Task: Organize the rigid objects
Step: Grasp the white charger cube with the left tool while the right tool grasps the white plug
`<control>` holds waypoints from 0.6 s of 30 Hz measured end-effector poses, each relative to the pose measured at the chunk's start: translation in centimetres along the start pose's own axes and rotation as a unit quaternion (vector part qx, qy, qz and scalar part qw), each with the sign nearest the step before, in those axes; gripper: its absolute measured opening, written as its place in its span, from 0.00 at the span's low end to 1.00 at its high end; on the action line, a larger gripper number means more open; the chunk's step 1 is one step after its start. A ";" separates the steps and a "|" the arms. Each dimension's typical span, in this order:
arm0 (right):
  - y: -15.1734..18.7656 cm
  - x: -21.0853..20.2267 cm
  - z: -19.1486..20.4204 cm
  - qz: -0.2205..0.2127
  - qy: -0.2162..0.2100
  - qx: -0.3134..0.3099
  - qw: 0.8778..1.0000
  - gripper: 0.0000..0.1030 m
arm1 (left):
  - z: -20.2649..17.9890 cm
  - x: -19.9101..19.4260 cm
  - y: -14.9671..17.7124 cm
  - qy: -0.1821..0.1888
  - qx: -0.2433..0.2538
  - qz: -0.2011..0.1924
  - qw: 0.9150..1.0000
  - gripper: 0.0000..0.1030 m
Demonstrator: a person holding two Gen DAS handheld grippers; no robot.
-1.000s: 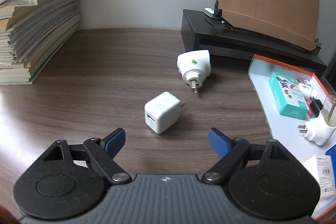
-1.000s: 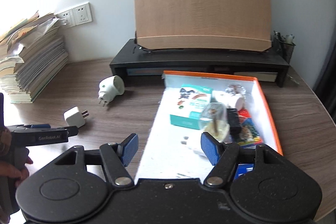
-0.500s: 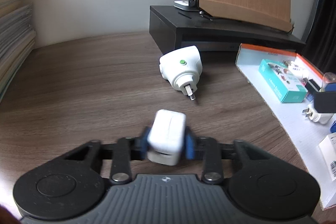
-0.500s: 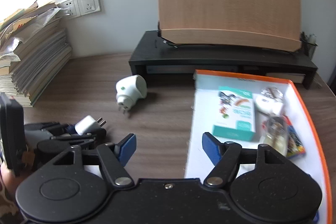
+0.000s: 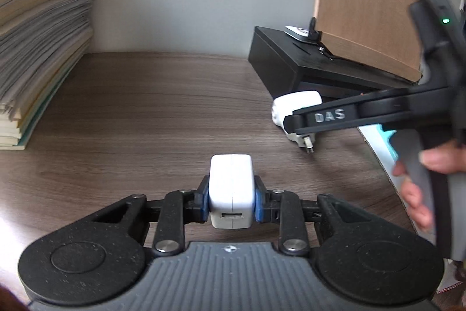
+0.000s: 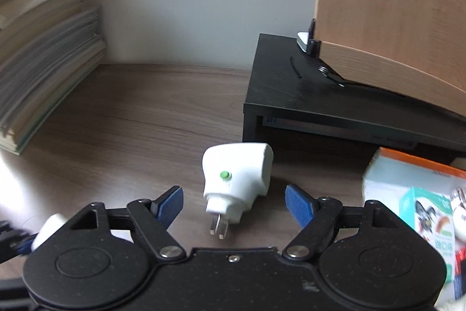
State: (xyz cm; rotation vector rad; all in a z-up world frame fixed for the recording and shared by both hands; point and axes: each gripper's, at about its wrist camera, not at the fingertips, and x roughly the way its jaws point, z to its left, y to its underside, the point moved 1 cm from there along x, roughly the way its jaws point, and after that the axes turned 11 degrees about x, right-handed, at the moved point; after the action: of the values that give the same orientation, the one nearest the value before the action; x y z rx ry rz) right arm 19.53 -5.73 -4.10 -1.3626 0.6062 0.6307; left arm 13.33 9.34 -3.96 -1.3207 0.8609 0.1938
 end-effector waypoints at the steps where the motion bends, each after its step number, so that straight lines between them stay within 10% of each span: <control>1: -0.2 0.7 0.2 -0.001 0.004 0.002 1.000 0.89 | 0.2 -0.1 0.1 -0.002 -0.002 0.000 1.000 0.28; 6: -1.0 3.7 0.6 0.012 0.007 0.011 1.000 0.90 | 0.8 -0.4 0.0 -0.012 -0.014 0.002 1.000 0.28; 8: -1.0 4.1 0.4 0.019 0.010 0.017 1.000 0.61 | 0.9 -0.5 -0.1 -0.015 -0.022 0.001 1.000 0.28; 18: -0.1 -3.1 -1.7 -0.007 -0.014 0.037 0.999 0.59 | -2.2 -1.5 -1.8 -0.003 -0.018 -0.013 1.000 0.28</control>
State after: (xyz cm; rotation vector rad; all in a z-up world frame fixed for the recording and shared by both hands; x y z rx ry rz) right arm 17.40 -7.65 -2.03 -1.2857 0.5929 0.6093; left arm 12.34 7.42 -1.61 -1.3630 0.8374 0.1931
